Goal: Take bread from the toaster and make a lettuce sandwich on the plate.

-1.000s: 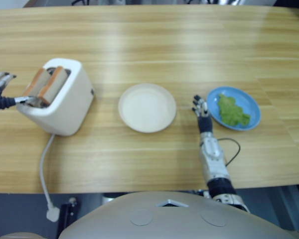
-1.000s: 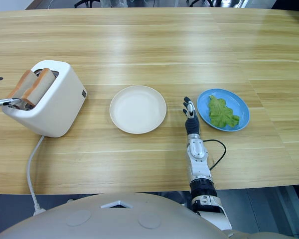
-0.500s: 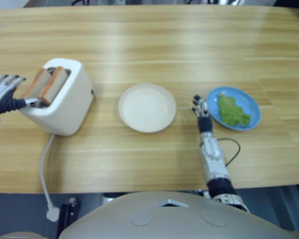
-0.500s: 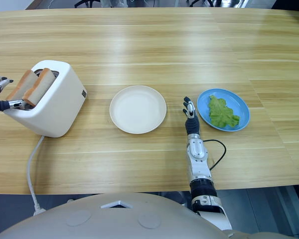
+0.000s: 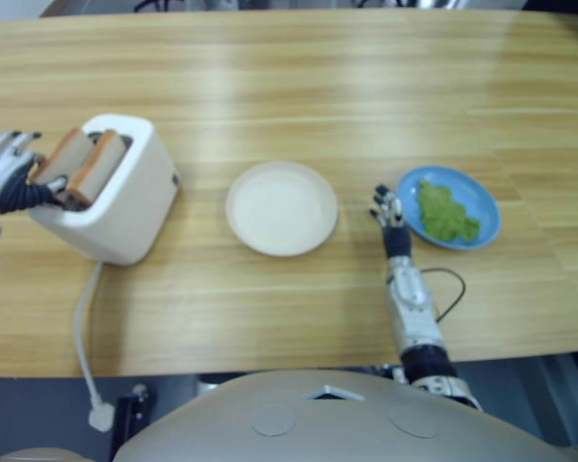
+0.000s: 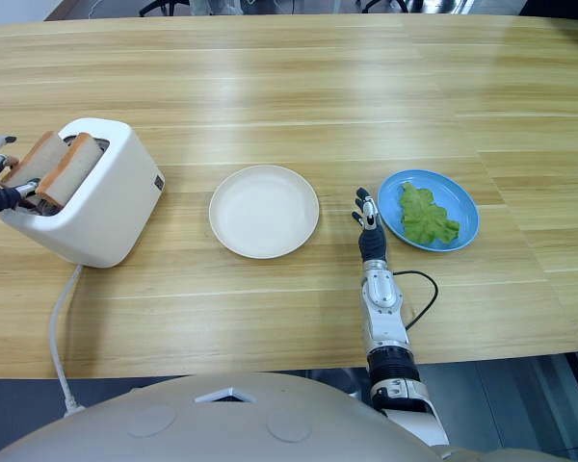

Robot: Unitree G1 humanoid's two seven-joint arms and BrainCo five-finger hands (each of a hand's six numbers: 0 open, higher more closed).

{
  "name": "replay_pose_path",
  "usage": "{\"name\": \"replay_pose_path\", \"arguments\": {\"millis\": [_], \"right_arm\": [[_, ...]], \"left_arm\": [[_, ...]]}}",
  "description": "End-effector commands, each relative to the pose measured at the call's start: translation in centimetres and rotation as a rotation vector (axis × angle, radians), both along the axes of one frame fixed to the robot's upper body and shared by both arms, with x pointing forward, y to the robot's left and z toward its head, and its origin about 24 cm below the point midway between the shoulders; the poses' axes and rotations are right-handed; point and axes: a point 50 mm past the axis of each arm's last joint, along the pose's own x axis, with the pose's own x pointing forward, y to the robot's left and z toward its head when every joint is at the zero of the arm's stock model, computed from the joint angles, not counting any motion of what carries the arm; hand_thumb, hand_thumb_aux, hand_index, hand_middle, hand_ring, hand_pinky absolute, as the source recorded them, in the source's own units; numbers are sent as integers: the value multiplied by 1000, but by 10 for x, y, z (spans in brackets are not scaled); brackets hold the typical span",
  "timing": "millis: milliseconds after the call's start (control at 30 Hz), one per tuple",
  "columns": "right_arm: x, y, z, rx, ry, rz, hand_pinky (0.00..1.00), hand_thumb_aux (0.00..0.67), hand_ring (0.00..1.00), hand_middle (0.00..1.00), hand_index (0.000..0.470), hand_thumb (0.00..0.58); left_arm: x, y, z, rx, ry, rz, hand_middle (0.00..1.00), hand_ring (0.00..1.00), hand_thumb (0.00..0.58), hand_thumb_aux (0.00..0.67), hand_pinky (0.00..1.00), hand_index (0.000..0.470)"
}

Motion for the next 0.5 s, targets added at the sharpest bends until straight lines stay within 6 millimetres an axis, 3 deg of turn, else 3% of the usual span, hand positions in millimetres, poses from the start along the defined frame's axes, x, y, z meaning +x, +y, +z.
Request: {"name": "replay_pose_path", "arguments": {"millis": [33,67,100,500], "right_arm": [[-3,-2,-5,2,34,-11,0,0,0,0,0,0],[-3,-2,-5,2,36,-11,0,0,0,0,0,0],[-3,-2,-5,2,36,-11,0,0,0,0,0,0],[-5,0,-8,7,48,-12,0,0,0,0,0,0]], "left_arm": [[0,-6,10,-6,-68,-42,741,741,580,670,741,460],[0,-7,12,-10,-79,-47,741,741,580,670,741,460],[-1,-7,13,-12,-93,-51,1000,1000,580,670,1000,460],[-4,-14,54,-261,-378,-126,1000,1000,580,670,1000,460]]}}
